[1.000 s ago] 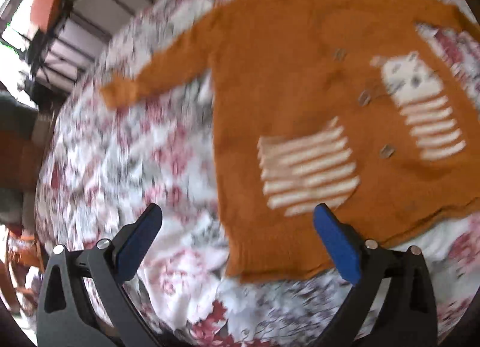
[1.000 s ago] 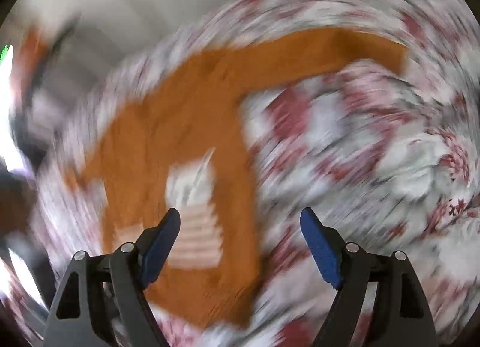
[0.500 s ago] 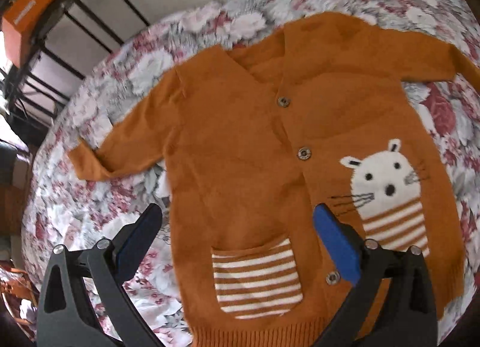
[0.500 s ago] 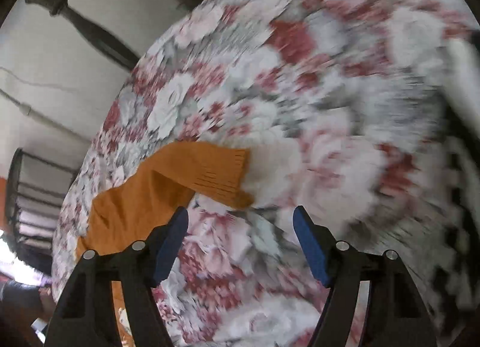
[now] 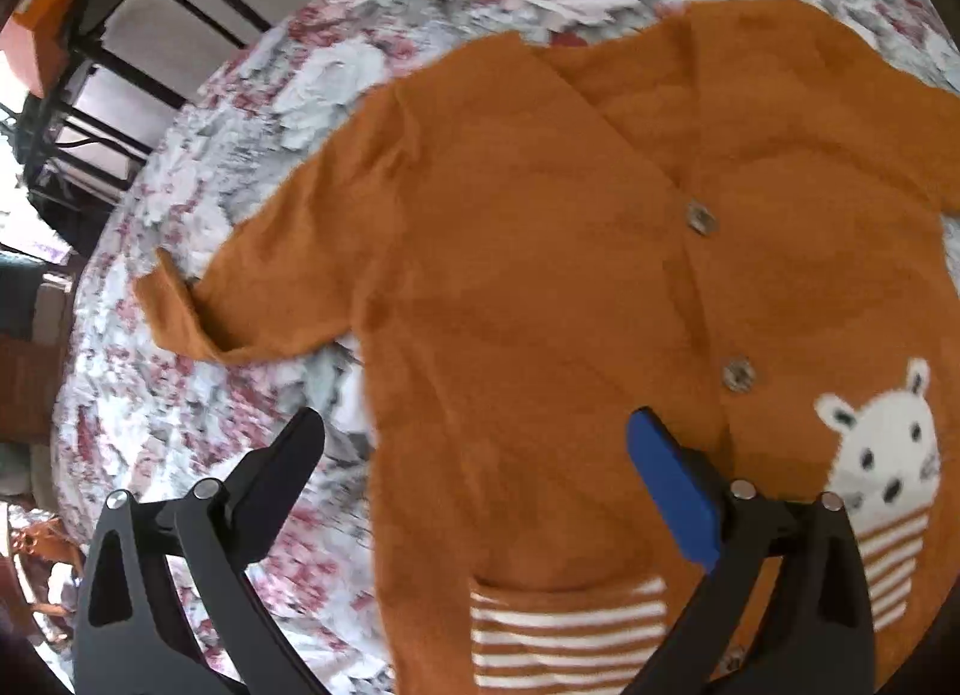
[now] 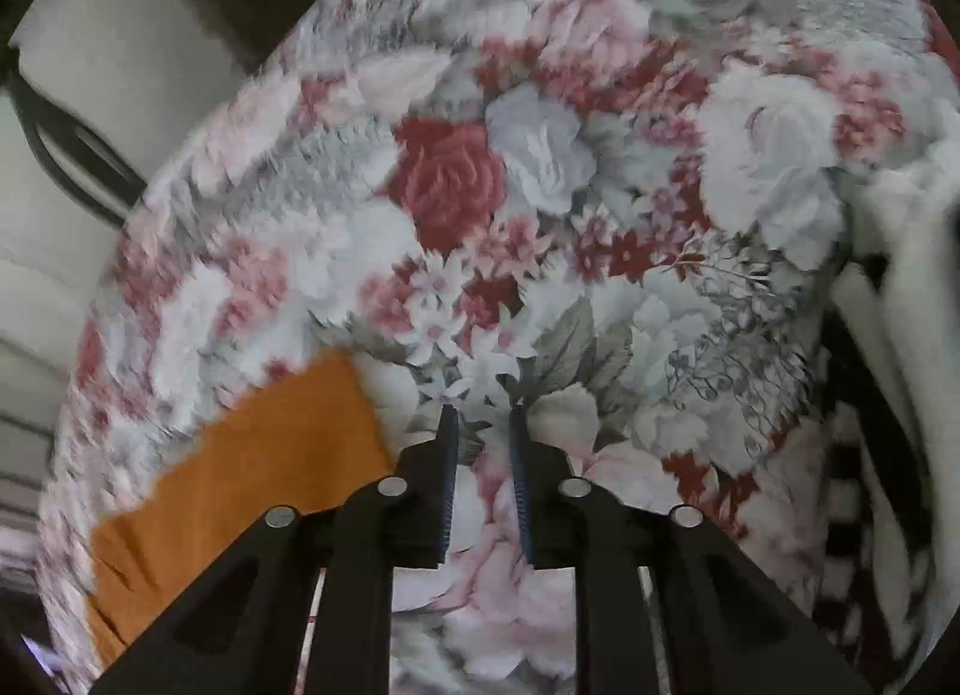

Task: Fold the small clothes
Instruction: 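Lift the held sleeve with the right gripper and lay it across the body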

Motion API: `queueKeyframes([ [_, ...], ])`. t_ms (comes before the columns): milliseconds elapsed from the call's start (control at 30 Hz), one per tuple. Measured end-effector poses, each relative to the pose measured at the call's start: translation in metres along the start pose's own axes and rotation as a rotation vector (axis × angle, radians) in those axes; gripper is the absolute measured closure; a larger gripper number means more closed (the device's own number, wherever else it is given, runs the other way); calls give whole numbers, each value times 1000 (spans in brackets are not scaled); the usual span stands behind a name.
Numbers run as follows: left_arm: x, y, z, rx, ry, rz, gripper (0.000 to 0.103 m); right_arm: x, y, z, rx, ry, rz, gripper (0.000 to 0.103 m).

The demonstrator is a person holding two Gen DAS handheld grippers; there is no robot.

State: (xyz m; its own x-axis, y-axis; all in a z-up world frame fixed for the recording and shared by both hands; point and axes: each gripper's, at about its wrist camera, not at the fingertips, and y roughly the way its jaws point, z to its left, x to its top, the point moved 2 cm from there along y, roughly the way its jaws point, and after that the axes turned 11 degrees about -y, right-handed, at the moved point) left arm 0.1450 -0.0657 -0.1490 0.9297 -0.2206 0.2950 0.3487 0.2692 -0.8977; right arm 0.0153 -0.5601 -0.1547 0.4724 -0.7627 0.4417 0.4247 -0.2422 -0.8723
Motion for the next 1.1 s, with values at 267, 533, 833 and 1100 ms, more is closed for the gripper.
queueKeyframes([
  [267, 70, 31, 76, 76, -214, -42, 4, -29, -6, 91, 187, -202, 102, 33],
  [533, 75, 111, 223, 356, -554, 147, 4, -37, -33, 132, 213, -339, 63, 33],
  [833, -8, 107, 331, -12, -1050, 285, 4, -36, -41, 154, 274, -310, 50, 32],
  [1100, 38, 99, 335, 120, -967, 165, 5, -40, -42, 165, 279, -352, 58, 32],
])
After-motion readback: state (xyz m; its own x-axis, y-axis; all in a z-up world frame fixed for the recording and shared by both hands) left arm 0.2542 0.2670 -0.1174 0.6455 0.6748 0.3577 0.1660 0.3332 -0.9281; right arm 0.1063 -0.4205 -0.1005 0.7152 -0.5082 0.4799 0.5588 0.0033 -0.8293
